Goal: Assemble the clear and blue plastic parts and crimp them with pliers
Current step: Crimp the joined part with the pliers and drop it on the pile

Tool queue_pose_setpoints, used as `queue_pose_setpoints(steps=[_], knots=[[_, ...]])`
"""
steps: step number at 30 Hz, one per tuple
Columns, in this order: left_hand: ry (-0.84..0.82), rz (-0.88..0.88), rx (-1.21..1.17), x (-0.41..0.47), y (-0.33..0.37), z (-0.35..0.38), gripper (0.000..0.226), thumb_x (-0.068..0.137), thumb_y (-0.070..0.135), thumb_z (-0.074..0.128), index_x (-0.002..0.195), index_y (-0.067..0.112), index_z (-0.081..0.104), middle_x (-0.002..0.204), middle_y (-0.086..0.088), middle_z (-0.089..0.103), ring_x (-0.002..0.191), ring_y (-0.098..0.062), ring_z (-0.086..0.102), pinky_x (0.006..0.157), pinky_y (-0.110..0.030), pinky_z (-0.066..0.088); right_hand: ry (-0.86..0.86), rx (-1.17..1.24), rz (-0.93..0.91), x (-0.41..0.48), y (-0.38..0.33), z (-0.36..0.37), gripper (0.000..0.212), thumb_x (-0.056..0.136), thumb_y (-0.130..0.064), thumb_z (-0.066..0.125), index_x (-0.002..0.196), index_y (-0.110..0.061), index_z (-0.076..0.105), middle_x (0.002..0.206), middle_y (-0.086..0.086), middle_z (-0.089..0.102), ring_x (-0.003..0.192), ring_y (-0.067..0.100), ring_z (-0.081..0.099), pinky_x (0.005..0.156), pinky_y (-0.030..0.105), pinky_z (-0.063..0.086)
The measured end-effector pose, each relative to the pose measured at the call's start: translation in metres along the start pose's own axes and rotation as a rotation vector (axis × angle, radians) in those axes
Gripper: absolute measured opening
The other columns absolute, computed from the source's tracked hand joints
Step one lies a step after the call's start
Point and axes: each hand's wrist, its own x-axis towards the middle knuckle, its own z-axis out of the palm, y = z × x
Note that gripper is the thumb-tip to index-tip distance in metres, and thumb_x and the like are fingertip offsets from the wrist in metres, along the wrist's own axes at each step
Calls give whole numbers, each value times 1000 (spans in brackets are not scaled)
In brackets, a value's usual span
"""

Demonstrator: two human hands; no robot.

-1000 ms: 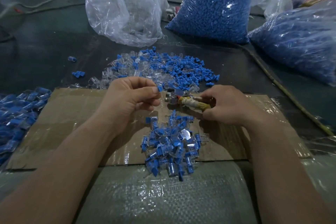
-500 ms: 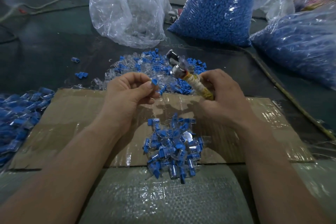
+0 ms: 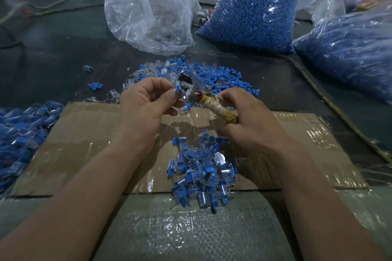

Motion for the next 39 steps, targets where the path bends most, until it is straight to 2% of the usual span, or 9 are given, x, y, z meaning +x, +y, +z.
queue_pose_setpoints(steps=[6,14,20,25,28,35,39], knots=[[-8,12,27,0,2,1,10,82,0,61,80,10,60,63,5,67,59,-5,63,53,-15,48,-37,-1,-2,1,-1,1,33,77,-18,66,97,-29,42,85,-18,41,77,2,40,65,14,28],[-5,23,71,-2,5,2,11,83,-1,59,80,9,60,62,5,66,57,-5,62,53,-14,49,-4,10,2,2,-4,1,34,74,-20,72,104,-22,55,86,-10,50,78,9,46,69,26,36],[7,39,92,-2,5,1,13,83,-3,59,79,9,59,62,5,65,55,-4,61,52,-14,48,-4,34,3,3,-4,1,30,74,-18,73,97,-24,56,75,-19,45,69,-2,43,61,20,32],[9,39,103,-4,5,1,13,83,-1,60,77,11,59,62,4,65,56,-5,61,53,-15,49,-22,21,-5,3,-4,2,29,76,-21,72,94,-27,50,80,-13,47,69,0,42,61,19,32],[9,33,102,-4,5,1,13,83,-1,59,78,10,60,64,3,65,56,-5,61,53,-15,49,-35,18,-1,4,-5,3,30,77,-20,72,91,-28,47,77,-16,45,69,-1,42,60,18,31],[21,29,84,-4,7,2,12,82,-1,60,77,10,59,62,3,64,55,-4,61,52,-14,48,-21,-35,5,3,-6,3,30,75,-14,70,88,-27,47,74,-17,44,68,-1,42,59,17,30],[28,22,95,-5,7,2,12,82,-1,60,77,10,60,64,1,65,55,-5,61,52,-14,48,-15,-34,-2,3,-6,3,30,75,-18,71,89,-27,47,76,-16,45,69,2,43,60,16,32]])
